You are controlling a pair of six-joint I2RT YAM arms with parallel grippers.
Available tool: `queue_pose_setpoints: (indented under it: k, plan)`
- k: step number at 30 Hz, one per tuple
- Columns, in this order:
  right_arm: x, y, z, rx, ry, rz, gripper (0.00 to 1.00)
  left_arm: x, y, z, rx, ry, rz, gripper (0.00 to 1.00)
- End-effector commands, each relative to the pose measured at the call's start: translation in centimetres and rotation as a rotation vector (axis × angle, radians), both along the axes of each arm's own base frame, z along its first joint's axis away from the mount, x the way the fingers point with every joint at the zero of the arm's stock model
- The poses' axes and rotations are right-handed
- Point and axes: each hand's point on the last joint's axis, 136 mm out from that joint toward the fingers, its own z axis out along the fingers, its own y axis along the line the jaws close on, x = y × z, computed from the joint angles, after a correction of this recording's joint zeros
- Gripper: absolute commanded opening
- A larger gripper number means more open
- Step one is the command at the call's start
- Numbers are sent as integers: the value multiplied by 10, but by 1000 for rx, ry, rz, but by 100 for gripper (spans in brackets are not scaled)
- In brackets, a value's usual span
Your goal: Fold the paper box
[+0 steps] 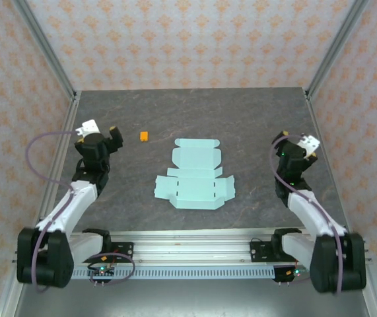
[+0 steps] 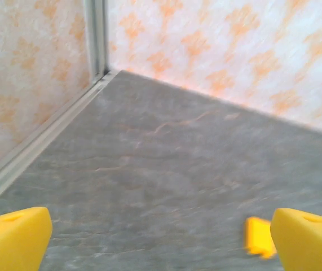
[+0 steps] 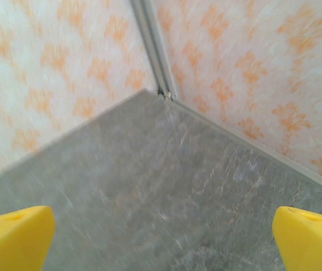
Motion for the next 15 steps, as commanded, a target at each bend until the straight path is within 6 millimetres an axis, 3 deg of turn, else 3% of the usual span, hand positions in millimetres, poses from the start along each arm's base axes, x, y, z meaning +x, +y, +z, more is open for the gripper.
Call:
queue_pose_setpoints:
  k: [1, 4, 6, 9, 12, 15]
  plan:
    - [-18, 11, -5, 213, 57, 10, 99, -17, -49, -27, -319, 126, -151, 97]
    - [0, 81, -8, 333, 130, 337, 97, -24, -122, -34, -406, 154, -398, 97]
    - [5, 126, -15, 322, 255, 500, 95, -32, -150, -45, -345, 236, -477, 97]
    - [0, 193, -31, 247, 479, 751, 94, -35, -173, -64, -291, 376, -557, 96]
    - [-6, 226, -63, 244, 665, 875, 91, -35, -186, -79, -242, 481, -624, 91]
    - [7, 231, -87, 242, 735, 862, 86, -36, -193, -88, -228, 508, -641, 90]
